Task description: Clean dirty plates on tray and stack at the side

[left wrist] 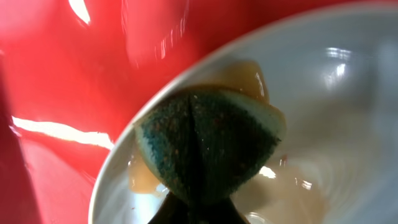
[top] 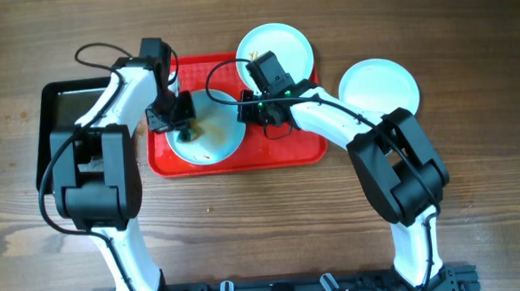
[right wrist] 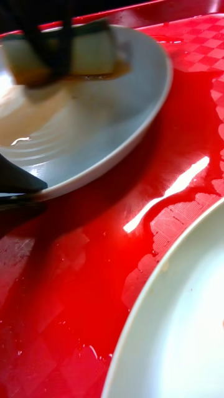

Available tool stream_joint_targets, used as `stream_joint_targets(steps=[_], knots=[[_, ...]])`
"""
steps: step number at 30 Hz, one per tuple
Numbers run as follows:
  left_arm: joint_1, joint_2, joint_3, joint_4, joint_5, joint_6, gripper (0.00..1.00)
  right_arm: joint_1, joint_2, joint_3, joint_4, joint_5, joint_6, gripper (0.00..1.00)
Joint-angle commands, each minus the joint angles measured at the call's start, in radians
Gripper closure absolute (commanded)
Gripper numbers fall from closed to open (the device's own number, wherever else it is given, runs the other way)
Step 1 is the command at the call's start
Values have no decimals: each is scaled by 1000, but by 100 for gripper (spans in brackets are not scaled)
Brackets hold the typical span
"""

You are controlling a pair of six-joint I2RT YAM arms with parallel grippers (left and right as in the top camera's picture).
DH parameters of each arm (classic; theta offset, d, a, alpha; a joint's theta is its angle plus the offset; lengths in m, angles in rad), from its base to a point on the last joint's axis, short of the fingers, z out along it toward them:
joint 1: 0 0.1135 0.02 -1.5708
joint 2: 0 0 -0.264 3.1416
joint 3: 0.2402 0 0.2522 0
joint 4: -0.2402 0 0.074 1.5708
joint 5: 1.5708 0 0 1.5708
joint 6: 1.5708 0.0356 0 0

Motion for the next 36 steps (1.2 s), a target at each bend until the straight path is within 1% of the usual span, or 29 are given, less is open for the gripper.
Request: stream_joint_targets(steps=[1,3,6,9,12,13,16,18,20,24,25,26,28,32,33,36], knots=[[2,41,-39,-80,254,121,96,-7,26,16,5,10,11,96],[2,41,-40,-76,351,144,96,-7,26,16,5,10,10,96],[2,42,-40,-37,361,144,96,-7,26,16,6,10,11,96],[2,42,-40,58,395,130,96,-7,26,16,12,10,11,96],[0,42,-40,175,397,102,96,-7,26,16,17,10,5,96],[0,42,-40,219,388,93,96,-7,26,16,17,10,5,96],[2,41,-38,365,248,-61,96,-7,26,16,16,10,3,96],[5,39,-19,385,225,-105,96,-7,26,16,15,10,3,96],[10,27,41,340,225,-111,96,-7,26,16,12,10,3,96],[11,-59,180,165,216,-107,96,-8,26,16,14,10,4,95],[20,-105,194,103,142,-129,96,-7,26,16,16,22,3,85],[29,-128,194,69,83,-169,96,-7,26,16,16,48,4,82],[43,-143,194,25,28,-186,96,-7,26,16,20,75,3,80],[84,-132,194,-74,-88,-185,96,-6,30,16,32,75,-8,82],[93,-129,194,-87,-125,-185,96,-2,39,16,37,74,-7,85],[107,-118,190,-95,-215,-180,96,20,102,16,87,23,-6,86]])
